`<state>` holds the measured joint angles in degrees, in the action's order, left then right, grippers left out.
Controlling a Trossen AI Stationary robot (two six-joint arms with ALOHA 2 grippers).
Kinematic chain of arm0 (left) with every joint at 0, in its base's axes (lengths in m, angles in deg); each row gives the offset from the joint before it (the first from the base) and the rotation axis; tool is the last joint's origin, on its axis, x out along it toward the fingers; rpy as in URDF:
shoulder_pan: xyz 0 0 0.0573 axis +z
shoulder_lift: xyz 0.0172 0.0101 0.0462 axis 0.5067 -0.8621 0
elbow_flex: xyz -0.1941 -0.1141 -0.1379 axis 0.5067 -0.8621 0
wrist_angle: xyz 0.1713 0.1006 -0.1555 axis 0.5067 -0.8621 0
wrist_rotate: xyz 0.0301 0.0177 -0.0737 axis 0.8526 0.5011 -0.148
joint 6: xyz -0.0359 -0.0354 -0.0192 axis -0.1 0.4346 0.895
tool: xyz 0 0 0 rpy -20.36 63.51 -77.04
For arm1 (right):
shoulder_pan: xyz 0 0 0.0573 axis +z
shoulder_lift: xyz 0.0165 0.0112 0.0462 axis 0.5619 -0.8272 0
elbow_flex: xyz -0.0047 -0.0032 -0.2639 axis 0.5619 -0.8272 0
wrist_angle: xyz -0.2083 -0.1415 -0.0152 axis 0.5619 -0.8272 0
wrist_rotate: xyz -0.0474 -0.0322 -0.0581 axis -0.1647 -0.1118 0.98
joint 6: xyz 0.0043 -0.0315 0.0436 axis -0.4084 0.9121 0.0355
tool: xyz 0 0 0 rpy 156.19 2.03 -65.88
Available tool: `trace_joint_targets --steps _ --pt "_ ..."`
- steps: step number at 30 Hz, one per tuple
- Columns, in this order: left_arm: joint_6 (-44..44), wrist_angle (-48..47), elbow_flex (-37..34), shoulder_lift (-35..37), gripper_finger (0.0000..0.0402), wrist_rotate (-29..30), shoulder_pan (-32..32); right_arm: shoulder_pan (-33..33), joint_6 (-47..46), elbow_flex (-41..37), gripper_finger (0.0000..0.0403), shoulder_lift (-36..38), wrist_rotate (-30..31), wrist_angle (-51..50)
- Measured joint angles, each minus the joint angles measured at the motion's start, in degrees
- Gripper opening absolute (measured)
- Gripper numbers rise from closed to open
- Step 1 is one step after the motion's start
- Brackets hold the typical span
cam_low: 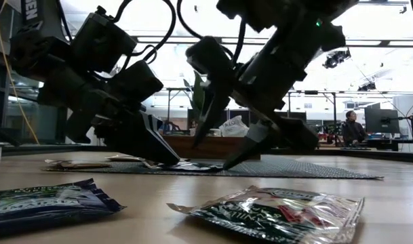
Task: Pick & Place Tea
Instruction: Put the purple tea bag into the left section of the wooden organizer
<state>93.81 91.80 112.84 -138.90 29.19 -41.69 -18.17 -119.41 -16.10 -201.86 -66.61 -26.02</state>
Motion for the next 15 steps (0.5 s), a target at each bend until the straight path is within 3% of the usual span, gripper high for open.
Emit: trace_joint_targets --steps 15 --pt "0.0 2.5 0.1 -1.8 0.0 -0.4 0.1 -0.2 -0.3 0.1 0.0236 0.2 -1.4 -1.8"
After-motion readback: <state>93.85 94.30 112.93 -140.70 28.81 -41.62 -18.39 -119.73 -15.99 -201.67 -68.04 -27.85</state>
